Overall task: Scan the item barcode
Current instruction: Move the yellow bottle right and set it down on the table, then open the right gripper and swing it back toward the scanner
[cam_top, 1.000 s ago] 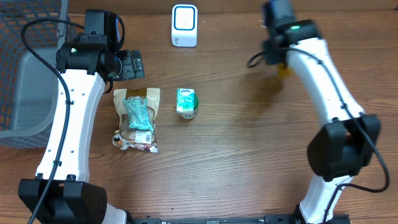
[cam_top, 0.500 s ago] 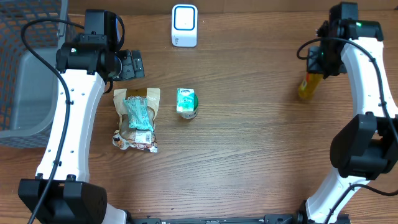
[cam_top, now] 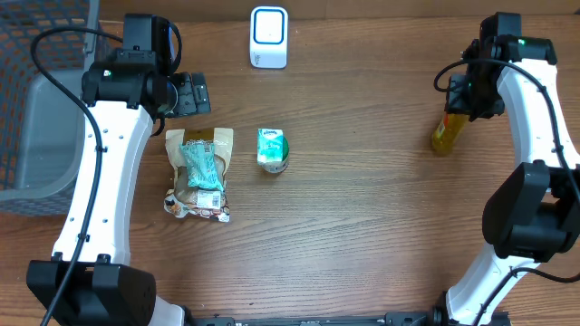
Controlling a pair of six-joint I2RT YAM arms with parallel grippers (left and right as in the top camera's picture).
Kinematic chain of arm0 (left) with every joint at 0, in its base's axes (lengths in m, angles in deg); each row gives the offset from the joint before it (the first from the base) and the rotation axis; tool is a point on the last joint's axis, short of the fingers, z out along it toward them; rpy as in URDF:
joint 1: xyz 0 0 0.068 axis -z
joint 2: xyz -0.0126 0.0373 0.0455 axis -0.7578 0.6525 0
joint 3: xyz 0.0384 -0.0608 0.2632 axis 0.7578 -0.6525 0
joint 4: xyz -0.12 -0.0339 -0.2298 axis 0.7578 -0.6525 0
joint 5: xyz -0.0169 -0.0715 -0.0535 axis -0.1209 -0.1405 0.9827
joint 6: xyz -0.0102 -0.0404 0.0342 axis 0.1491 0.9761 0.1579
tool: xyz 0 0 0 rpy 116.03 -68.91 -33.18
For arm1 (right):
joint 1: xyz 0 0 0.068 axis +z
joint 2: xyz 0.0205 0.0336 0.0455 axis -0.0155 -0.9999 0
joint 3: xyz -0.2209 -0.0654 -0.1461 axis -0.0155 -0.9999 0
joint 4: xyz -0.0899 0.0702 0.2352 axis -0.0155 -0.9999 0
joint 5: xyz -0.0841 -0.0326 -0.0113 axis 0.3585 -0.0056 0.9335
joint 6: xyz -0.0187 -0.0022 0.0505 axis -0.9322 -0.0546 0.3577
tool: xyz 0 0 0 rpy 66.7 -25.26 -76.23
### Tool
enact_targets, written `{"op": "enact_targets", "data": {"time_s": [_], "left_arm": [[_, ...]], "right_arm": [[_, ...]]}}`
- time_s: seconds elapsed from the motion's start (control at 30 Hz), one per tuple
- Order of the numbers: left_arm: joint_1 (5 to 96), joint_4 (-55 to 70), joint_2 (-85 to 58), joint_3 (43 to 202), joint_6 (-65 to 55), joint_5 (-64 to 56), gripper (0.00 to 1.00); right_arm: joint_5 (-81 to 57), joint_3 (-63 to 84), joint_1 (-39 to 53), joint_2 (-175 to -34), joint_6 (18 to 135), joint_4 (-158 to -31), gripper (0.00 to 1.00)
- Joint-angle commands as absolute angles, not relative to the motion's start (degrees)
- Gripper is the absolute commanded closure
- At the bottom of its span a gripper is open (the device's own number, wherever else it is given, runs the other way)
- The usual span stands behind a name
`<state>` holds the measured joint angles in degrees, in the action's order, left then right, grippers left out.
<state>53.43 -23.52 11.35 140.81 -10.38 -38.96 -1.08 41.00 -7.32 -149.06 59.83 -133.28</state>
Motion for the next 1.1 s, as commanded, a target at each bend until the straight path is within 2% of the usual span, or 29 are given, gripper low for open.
{"op": "enact_targets", "data": {"time_s": [0.0,0.1,0.2,0.33,0.4,0.73,0.8,0.83,0.93,1.07], "left_arm": [[53.8,-23.4,11.2,141.9,-11.5,-39.5,0.0],[53.8,-23.4,11.2,141.9,-11.5,-39.5,0.0],[53.8,-23.4,11.2,141.9,-11.5,-39.5,0.0],[53.8,-23.4,11.2,141.9,-11.5,-39.5,0.0],[53.8,-23.4,11.2,141.9,-11.5,-39.5,0.0],[53.8,-23.4,11.2,141.9,-11.5,-39.5,0.0],[53.8,-23.4,11.2,141.9,-11.5,-39.5,0.0],[53.8,-23.4,11.2,141.9,-11.5,-39.5,0.0],[53.8,-23.4,11.2,141.9,-11.5,-39.5,0.0],[53.8,-23.4,11.2,141.9,-11.5,-39.5,0.0]], "right_arm": [[-1.5,40.8,-7.4,-147.0,59.8,-133.8,0.52],[-1.5,40.8,-7.4,-147.0,59.8,-134.6,0.49],[-1.5,40.8,-7.4,-147.0,59.8,-134.8,0.4],[-1.5,41.0,-7.4,-147.0,59.8,-131.7,0.36],[-1.5,42.1,-7.3,-147.0,60.0,-130.8,0.26],[-0.7,53.7,0.5,-146.6,66.0,-129.9,0.23],[-3.9,53.7,3.9,-146.5,66.0,-129.8,0.22],[-5.7,53.7,5.1,-146.5,66.0,-129.9,0.18],[-14.5,53.6,9.3,-146.7,66.0,-130.4,0.0],[-23.0,53.6,14.5,-146.7,66.0,-130.7,0.0]]}}
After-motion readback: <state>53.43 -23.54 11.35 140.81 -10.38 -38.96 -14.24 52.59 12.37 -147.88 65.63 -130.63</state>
